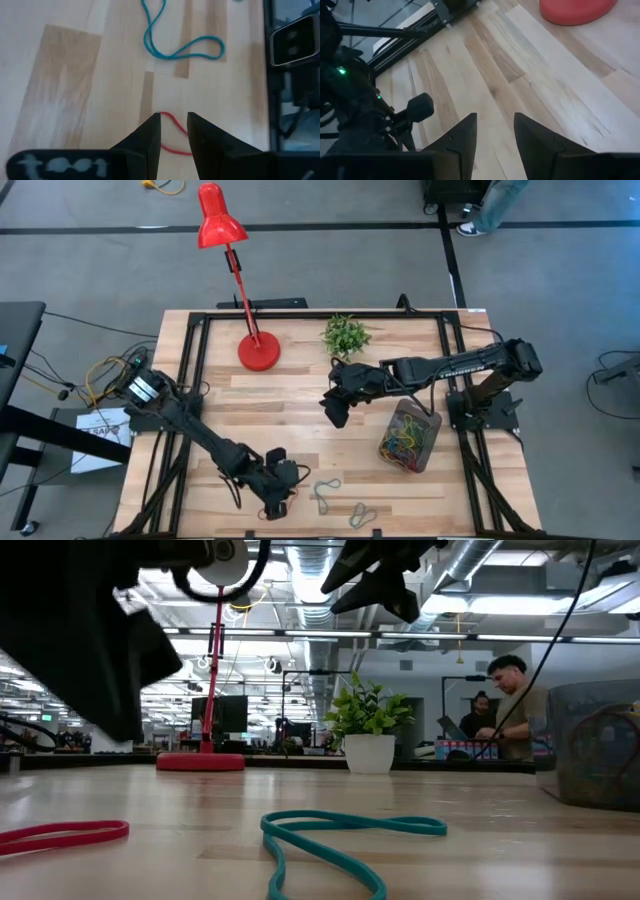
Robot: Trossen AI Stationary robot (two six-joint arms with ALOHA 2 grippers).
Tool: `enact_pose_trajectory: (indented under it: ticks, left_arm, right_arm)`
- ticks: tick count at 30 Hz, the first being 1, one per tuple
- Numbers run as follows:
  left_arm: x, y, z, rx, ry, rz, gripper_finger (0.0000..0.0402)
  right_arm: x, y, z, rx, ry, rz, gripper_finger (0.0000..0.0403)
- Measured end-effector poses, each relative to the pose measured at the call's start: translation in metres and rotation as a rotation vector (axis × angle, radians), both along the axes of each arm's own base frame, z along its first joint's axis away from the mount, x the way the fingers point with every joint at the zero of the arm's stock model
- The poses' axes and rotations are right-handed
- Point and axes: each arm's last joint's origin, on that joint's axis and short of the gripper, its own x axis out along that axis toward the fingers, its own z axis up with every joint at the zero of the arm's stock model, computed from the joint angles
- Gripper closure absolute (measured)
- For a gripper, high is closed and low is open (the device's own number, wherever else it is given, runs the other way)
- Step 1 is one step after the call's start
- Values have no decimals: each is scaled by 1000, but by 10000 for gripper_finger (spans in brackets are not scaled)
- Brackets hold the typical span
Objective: Pick and place items into bin
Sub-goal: Put the red rubber band into the black bin
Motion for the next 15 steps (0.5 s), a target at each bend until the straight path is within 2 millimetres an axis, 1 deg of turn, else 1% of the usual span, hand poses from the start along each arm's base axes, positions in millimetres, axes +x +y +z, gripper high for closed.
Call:
enact_pose_trajectory:
  ticks: [4,6,10,15]
  left_arm:
    - [-1,-7,-17,26,38,-31,317]
    - [-2,-7,-25,41,58,11,317]
    - [0,-3,-27,68,42,87,317]
    - [0,-2,-28,94,46,87,317]
  right_arm:
    - [0,0,0,-7,-1,7,280]
    - [0,0,0,-8,0,8,280]
    - [0,0,0,-9,-1,8,280]
    - [0,0,0,-9,-1,6,280]
